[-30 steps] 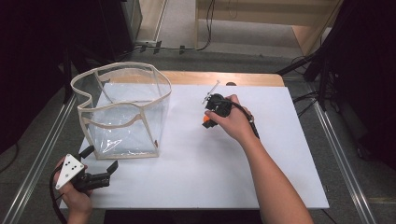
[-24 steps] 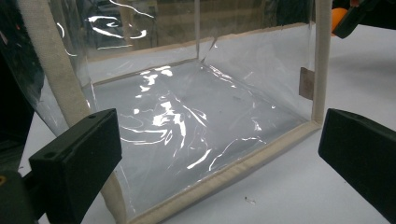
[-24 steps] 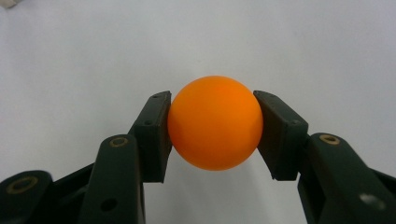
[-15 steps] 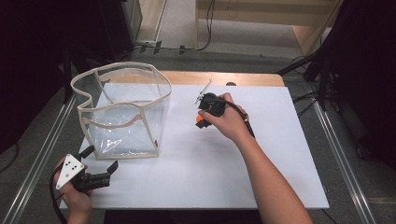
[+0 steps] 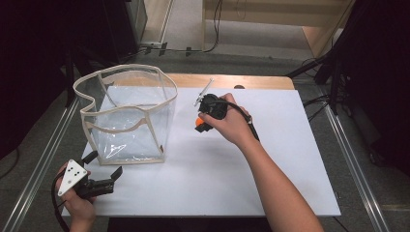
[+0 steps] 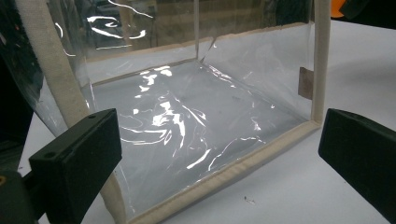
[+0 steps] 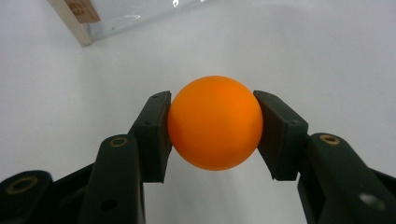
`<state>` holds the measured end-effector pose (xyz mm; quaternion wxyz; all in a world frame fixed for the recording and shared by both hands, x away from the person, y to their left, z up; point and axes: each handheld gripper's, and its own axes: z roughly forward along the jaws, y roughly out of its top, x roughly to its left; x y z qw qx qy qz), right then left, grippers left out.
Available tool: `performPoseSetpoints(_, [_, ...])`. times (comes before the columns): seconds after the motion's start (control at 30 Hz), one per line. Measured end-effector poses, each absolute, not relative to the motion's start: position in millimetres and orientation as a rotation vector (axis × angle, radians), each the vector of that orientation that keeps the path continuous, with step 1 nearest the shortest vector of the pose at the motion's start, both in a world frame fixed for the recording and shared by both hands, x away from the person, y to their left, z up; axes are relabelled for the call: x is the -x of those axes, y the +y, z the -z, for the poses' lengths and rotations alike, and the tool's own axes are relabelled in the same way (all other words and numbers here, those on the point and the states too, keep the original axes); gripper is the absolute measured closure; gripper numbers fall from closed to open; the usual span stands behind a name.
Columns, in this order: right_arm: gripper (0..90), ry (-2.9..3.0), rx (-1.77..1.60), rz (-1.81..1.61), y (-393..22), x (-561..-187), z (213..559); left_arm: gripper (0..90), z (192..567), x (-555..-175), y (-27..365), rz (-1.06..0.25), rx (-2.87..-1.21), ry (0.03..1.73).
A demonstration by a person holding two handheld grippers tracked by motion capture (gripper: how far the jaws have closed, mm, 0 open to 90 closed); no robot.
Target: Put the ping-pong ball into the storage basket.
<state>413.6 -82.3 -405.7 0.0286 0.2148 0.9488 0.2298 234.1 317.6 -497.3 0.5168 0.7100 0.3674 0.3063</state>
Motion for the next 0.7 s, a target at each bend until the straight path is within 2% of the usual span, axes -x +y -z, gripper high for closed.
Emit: performPoseSetpoints(0.7, [47.6, 2.932, -0.580, -0.741, -69, -405, 373, 0.0, 497, -234, 318, -0.735, -1.704, 0.884])
